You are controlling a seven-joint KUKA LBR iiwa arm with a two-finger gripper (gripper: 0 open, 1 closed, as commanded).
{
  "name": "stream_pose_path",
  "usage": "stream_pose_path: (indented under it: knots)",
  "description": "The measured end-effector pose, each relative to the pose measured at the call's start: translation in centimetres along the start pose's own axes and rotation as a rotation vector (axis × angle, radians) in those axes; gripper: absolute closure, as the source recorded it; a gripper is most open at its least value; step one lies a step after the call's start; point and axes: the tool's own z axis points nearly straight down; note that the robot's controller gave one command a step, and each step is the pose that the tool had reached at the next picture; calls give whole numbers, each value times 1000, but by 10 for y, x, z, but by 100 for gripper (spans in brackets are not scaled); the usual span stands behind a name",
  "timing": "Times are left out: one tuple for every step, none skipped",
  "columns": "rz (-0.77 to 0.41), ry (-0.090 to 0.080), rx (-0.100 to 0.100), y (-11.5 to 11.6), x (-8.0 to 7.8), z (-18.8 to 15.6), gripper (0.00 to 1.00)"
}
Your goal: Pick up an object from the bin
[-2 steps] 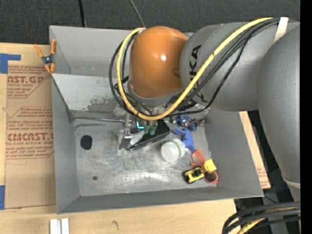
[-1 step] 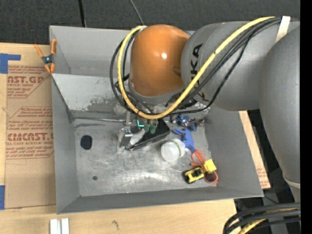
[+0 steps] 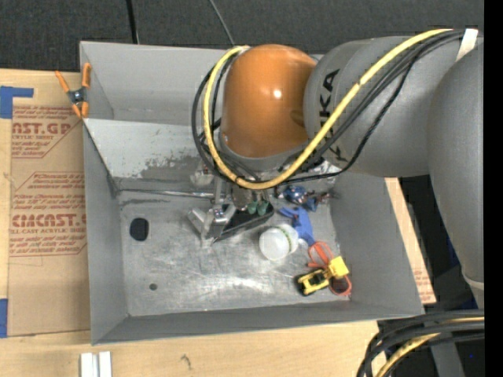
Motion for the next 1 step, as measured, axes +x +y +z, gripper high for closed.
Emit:
stream_pose_path:
  knots:
    - [-32, -1, 2, -42, 19, 41, 0]
